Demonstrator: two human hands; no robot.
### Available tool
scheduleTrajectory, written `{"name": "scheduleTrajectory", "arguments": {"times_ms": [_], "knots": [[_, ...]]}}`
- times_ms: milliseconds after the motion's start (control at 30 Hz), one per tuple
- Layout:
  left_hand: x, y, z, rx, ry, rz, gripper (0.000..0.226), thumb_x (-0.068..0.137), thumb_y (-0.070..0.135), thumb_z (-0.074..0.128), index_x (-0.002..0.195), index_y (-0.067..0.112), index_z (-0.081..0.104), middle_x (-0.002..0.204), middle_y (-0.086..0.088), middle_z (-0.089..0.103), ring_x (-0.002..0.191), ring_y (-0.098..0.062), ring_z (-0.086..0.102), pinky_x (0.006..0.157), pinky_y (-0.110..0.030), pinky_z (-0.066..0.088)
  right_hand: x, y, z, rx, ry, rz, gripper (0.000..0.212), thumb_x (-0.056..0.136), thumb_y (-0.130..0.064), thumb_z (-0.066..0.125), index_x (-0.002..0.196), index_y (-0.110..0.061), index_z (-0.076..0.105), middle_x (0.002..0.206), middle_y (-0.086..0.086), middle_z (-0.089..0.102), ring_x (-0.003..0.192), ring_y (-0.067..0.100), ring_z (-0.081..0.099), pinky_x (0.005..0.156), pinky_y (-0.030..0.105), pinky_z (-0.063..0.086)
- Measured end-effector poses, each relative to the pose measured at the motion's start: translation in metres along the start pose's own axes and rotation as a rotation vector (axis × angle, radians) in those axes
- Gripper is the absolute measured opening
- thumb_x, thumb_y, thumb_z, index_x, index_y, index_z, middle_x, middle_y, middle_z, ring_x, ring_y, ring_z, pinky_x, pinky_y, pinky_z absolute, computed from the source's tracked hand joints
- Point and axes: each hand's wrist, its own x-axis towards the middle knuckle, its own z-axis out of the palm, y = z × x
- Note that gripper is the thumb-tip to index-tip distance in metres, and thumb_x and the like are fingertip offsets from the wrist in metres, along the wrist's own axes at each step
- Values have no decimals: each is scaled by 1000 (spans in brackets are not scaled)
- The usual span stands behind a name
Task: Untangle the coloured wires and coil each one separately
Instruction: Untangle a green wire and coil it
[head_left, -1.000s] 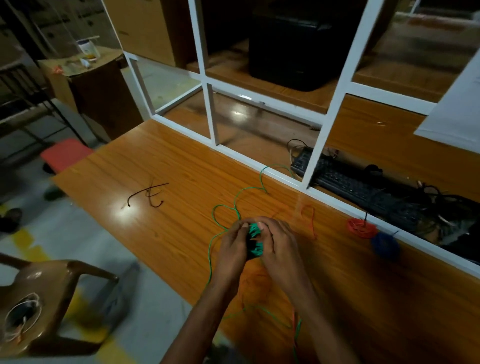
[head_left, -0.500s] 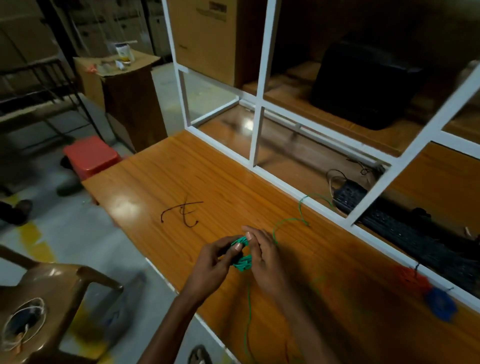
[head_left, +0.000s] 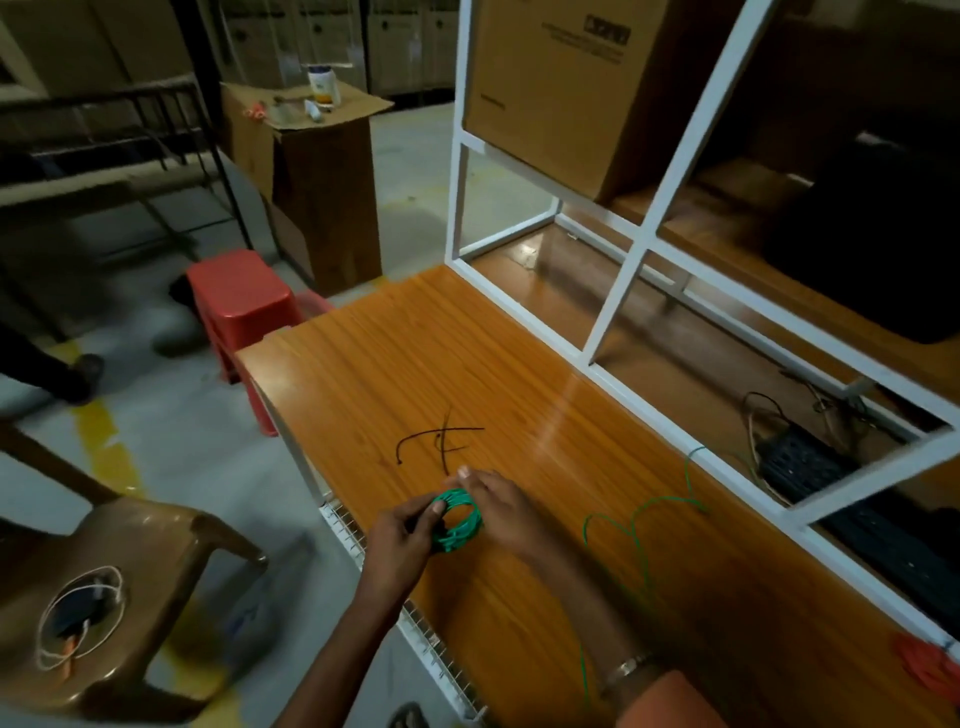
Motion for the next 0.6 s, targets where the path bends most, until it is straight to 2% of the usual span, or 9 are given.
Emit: {"name": "scheduleTrajectory", "arguments": {"times_ms": [67, 133, 167, 233, 300, 400, 500, 600], "knots": [[10, -1, -15, -9, 46, -18, 19, 104, 25, 63, 117, 27, 77, 102, 2, 82, 95, -17, 78, 81, -45, 66, 28, -6, 2, 90, 56, 87, 48, 109, -48, 40, 115, -13, 72, 100, -5, 71, 94, 13, 68, 83, 30, 56], [20, -1, -28, -21, 96, -24, 17, 104, 23, 65, 112, 32, 77, 97, 2, 82, 92, -17, 78, 79, -45, 67, 64, -6, 3, -64, 145, 100, 58, 99, -60, 48, 110, -8, 72, 101, 6, 74, 97, 27, 69, 86, 42, 58], [25, -1, -35, -28, 115, -24, 17, 104, 23, 65, 111, 31, 77, 94, 2, 82, 91, -17, 78, 78, -43, 67, 81, -7, 4, -164, 151, 96, 56, 95, -61, 55, 107, -9, 73, 104, 7, 74, 100, 28, 69, 83, 40, 58], [31, 3, -47, -40, 153, -36, 18, 103, 20, 65, 116, 24, 77, 92, 3, 81, 90, -15, 78, 75, -35, 66, 105, -13, 9, -341, 149, 128, 37, 92, -50, 69, 105, -16, 74, 109, 1, 72, 103, 22, 67, 73, 28, 49], [37, 3, -58, -50, 187, -44, 22, 103, 21, 65, 122, 17, 76, 97, 3, 81, 92, -16, 78, 78, -36, 67, 125, -16, 16, -500, 158, 120, 27, 89, -47, 74, 99, -22, 73, 109, -3, 70, 104, 20, 66, 71, 27, 47], [44, 5, -70, -49, 191, -31, 25, 104, 21, 64, 125, 13, 75, 101, -2, 81, 91, -13, 78, 78, -35, 66, 145, -16, 27, -643, 159, 90, 22, 87, -45, 75, 94, -25, 69, 110, 0, 69, 104, 24, 67, 75, 32, 53], [49, 2, -77, -87, 184, -46, 24, 104, 20, 62, 124, 15, 75, 105, -4, 80, 94, -12, 77, 75, -30, 65, 158, -16, 35, -699, 185, 123, 24, 93, -38, 69, 105, -19, 73, 114, 3, 71, 103, 30, 69, 74, 32, 52], [55, -1, -79, -97, 189, -56, 22, 104, 22, 64, 122, 18, 76, 105, -1, 81, 97, -16, 77, 80, -36, 66, 169, -18, 39, -703, 212, 198, 24, 95, -27, 62, 110, -12, 73, 116, 10, 72, 103, 35, 70, 78, 37, 58]]}}
